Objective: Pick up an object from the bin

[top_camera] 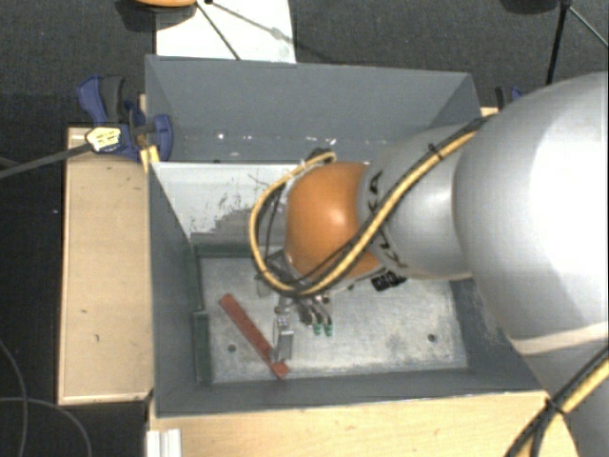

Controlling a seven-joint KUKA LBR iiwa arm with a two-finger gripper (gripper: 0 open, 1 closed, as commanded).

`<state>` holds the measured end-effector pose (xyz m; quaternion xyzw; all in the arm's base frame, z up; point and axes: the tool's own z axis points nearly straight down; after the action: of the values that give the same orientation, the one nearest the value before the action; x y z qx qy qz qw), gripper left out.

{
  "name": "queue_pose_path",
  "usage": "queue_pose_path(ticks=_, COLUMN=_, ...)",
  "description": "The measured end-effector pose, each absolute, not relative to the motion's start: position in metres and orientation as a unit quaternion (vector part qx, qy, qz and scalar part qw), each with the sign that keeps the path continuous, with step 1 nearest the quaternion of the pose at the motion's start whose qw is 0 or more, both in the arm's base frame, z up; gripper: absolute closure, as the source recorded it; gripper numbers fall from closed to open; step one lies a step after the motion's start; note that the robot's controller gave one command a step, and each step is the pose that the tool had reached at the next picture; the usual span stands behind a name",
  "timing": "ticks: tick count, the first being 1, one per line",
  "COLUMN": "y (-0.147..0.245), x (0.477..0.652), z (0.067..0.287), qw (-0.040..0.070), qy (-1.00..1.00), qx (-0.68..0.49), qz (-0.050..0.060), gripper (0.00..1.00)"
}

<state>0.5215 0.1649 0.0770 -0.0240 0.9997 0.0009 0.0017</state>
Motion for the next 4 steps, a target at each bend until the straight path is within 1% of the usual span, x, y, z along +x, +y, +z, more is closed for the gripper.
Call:
queue_pose_path(ticks=1, y=0.167, x=0.501, z=0.072, qw=0.002, qy=0.998, qx=0.058, qz=0.001, gripper=0.0)
queue_pose_path(ticks=2, y=0.161, x=0.533, z=0.108, qw=0.0, qy=0.999, qx=0.041, qz=0.0, gripper=0.0)
queue_pose_path(ticks=3, y=0.172, x=0.487, z=0.074, qw=0.001, qy=0.994, qx=0.106, qz=0.001, gripper=1.0)
queue_pose_path(ticks=4, y=0.172, x=0.486, z=0.071, qw=0.001, qy=0.994, qx=0.108, qz=0.001, gripper=0.0)
